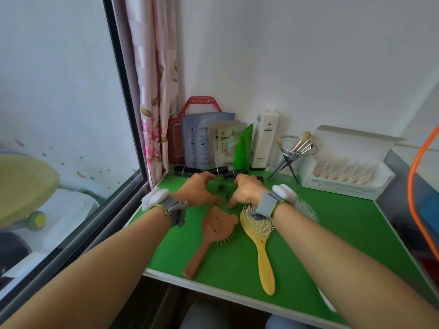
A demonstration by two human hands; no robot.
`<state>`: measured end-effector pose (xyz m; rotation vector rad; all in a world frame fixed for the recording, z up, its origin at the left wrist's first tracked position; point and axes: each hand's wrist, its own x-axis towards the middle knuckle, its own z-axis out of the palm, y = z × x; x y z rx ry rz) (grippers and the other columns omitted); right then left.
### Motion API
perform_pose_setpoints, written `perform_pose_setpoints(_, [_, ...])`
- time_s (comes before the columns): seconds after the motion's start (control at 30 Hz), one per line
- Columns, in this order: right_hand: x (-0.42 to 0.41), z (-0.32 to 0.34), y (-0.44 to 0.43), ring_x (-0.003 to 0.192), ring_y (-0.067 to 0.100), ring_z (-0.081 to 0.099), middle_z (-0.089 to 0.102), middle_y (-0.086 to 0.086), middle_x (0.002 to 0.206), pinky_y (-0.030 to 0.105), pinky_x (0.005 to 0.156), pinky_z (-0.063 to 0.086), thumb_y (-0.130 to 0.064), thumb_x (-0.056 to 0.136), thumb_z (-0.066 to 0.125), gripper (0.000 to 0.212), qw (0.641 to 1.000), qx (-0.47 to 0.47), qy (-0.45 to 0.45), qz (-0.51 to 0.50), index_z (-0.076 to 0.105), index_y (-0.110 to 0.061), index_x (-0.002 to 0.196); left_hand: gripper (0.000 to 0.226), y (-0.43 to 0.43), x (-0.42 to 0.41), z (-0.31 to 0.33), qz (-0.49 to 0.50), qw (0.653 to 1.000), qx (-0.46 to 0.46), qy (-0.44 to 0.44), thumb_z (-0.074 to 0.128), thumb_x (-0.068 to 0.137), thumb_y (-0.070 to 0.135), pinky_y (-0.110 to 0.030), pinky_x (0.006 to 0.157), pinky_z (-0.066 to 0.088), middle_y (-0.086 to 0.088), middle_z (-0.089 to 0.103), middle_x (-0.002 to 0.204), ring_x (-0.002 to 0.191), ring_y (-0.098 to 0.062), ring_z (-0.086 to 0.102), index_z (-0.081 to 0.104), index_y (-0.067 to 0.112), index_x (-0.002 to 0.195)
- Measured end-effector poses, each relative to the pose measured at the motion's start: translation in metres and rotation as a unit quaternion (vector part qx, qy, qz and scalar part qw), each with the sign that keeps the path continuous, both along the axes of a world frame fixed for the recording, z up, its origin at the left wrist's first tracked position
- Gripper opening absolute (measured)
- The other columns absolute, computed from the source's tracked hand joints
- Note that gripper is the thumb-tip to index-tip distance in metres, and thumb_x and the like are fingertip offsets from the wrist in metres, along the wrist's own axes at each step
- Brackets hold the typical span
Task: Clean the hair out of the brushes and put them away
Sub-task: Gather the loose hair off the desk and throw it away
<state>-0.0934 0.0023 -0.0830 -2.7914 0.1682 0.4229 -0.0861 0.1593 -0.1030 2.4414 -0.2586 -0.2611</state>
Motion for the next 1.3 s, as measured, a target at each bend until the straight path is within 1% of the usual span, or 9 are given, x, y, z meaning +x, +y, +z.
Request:
perform_pose_setpoints(0.17, [0.002, 0.0, 0.0, 0.129, 0.039, 0.037, 0.032, 0.018, 0.143, 0.047, 0.106, 0.039, -0.034, 0.07, 0.084, 0.084, 1.0, -0.006, 0.014, 0.001, 0.042, -0.01, 0.138, 0.098, 0.002, 0.004, 0.007, -0.025, 0.986, 0.165, 0.023, 0.08, 0.065, 0.051, -0.044, 0.106, 0.039, -0.012, 0.029, 0.135, 0.125, -0.034, 0.039, 0.031, 0.021, 0.143])
perform_pose_setpoints(0.37, [0.008, -0.001, 0.005, 0.128, 0.031, 0.044, 0.045, 0.014, 0.14, 0.037, 0.1, 0.046, -0.023, 0.07, 0.084, 0.077, 0.999, 0.042, -0.002, 0.033, 0.05, -0.008, 0.136, 0.081, -0.009, 0.009, 0.009, -0.077, 0.985, 0.153, 0.006, 0.081, 0.067, 0.046, -0.033, 0.096, 0.044, -0.009, 0.043, 0.127, 0.113, -0.024, 0.046, 0.047, 0.019, 0.135])
perform_pose_setpoints(0.47, [0.01, 0.0, 0.011, 0.109, 0.03, 0.061, 0.062, 0.014, 0.121, 0.035, 0.085, 0.053, -0.01, 0.071, 0.08, 0.055, 0.997, 0.071, -0.007, 0.035, 0.062, -0.006, 0.123, 0.063, -0.012, 0.013, 0.008, -0.104, 0.99, 0.096, -0.015, 0.083, 0.068, 0.033, -0.027, 0.079, 0.051, -0.004, 0.064, 0.117, 0.096, -0.017, 0.06, 0.06, 0.02, 0.125])
perform_pose_setpoints(0.6, [0.013, -0.002, 0.015, 0.093, 0.03, 0.067, 0.069, 0.018, 0.105, 0.04, 0.078, 0.057, 0.007, 0.072, 0.069, 0.036, 0.991, 0.131, -0.026, 0.01, 0.071, -0.001, 0.107, 0.035, -0.012, 0.016, -0.001, -0.077, 0.997, 0.009, -0.006, 0.081, 0.069, 0.012, -0.014, 0.056, 0.051, -0.004, 0.073, 0.086, 0.058, -0.008, 0.064, 0.073, 0.012, 0.103])
perform_pose_setpoints(0.77, [0.017, -0.003, 0.014, 0.084, 0.035, 0.068, 0.067, 0.019, 0.092, 0.045, 0.08, 0.059, 0.018, 0.074, 0.066, 0.028, 0.954, 0.29, 0.002, -0.078, 0.071, 0.006, 0.098, 0.03, -0.008, 0.015, -0.009, -0.007, 0.992, -0.122, 0.029, 0.08, 0.07, 0.001, -0.034, 0.072, 0.06, -0.013, 0.074, 0.085, 0.07, -0.025, 0.069, 0.074, 0.005, 0.099])
perform_pose_setpoints(0.9, [0.01, 0.003, 0.012, 0.088, 0.034, 0.062, 0.062, 0.018, 0.094, 0.039, 0.071, 0.06, 0.023, 0.073, 0.065, 0.032, 0.916, 0.389, 0.0, -0.102, 0.066, 0.011, 0.102, 0.031, -0.007, 0.007, -0.003, 0.024, 0.985, -0.17, 0.018, 0.081, 0.068, 0.0, -0.031, 0.066, 0.06, -0.007, 0.072, 0.077, 0.064, -0.02, 0.066, 0.074, 0.004, 0.098])
perform_pose_setpoints(1.03, [0.0, 0.023, 0.009, 0.085, 0.034, 0.06, 0.06, 0.019, 0.087, 0.046, 0.084, 0.054, 0.026, 0.072, 0.061, 0.027, 0.902, 0.419, -0.047, -0.091, 0.066, 0.012, 0.094, 0.023, -0.008, 0.003, 0.021, 0.021, 0.984, -0.179, -0.008, 0.083, 0.067, 0.005, -0.03, 0.066, 0.059, -0.01, 0.072, 0.074, 0.057, -0.016, 0.063, 0.075, 0.009, 0.088])
perform_pose_setpoints(1.17, [-0.012, 0.043, 0.001, 0.084, 0.034, 0.06, 0.059, 0.023, 0.09, 0.043, 0.079, 0.057, 0.026, 0.072, 0.06, 0.037, 0.895, 0.432, -0.072, -0.084, 0.059, 0.02, 0.109, 0.025, -0.014, -0.008, 0.045, 0.012, 0.981, -0.19, -0.024, 0.082, 0.067, 0.004, -0.03, 0.067, 0.059, -0.01, 0.072, 0.075, 0.059, -0.016, 0.063, 0.075, 0.005, 0.091])
perform_pose_setpoints(1.3, [-0.031, 0.059, -0.008, 0.084, 0.037, 0.064, 0.063, 0.026, 0.09, 0.045, 0.078, 0.059, 0.024, 0.07, 0.064, 0.035, 0.897, 0.422, -0.1, -0.081, 0.065, 0.015, 0.105, 0.031, -0.022, -0.024, 0.061, -0.009, 0.979, -0.201, -0.028, 0.083, 0.067, 0.005, -0.031, 0.068, 0.058, -0.015, 0.073, 0.084, 0.064, -0.019, 0.063, 0.074, 0.002, 0.096])
